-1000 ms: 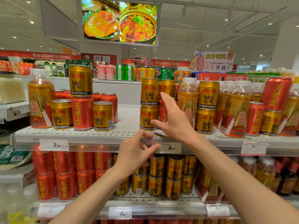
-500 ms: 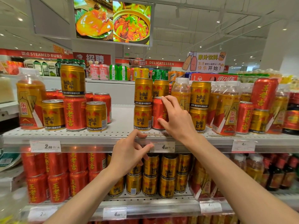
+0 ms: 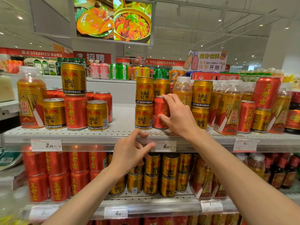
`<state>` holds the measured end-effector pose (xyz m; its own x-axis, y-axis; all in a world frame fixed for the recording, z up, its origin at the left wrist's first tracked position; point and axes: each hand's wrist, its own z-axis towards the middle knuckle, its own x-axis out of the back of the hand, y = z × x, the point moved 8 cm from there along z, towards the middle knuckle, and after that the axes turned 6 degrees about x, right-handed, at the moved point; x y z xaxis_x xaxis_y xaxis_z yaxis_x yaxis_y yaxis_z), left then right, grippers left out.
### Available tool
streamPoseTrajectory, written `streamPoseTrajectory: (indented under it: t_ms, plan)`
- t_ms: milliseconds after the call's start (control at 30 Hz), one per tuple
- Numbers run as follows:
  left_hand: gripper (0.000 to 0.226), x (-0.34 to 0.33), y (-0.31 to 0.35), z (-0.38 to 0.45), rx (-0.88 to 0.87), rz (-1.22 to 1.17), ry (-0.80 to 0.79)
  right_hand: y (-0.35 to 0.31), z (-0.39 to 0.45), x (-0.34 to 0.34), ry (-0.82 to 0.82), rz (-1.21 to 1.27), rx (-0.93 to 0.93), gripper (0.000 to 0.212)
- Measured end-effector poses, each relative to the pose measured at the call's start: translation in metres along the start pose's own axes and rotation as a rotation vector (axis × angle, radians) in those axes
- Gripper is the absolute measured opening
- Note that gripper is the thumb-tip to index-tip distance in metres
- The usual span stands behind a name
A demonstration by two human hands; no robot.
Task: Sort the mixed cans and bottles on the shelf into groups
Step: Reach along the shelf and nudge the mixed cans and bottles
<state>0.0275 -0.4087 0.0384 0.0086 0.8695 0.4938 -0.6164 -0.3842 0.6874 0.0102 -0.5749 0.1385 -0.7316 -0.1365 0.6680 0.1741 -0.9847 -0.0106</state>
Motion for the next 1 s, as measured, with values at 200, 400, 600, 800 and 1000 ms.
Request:
streamPoseTrajectory:
  t_ms: [200, 400, 600, 800, 1000]
  plan:
    - [0.025, 0.0, 0.0, 0.0, 0.0, -0.002, 0.0, -0.008, 0.0, 0.001, 0.07, -0.02, 0.034, 0.074]
    - [0.026, 0.0, 0.0, 0.0, -0.003, 0.004, 0.002, 0.0, -0.007, -0.005, 0.031, -0.028, 0.041, 0.083]
    - [0.027, 0.0, 0.001, 0.0, -0.009, 0.017, 0.009, -0.006, -0.006, -0.005, 0.071, -0.069, 0.06, 0.081]
    - [0.027, 0.001, 0.002, 0.0, -0.004, 0.016, 0.011, -0.014, -0.011, -0.009, 0.095, -0.124, 0.061, 0.077]
    - [0.028, 0.001, 0.004, 0.0, -0.002, 0.016, 0.026, -0.004, -0.036, 0.013, 0.233, -0.021, 0.103, 0.057]
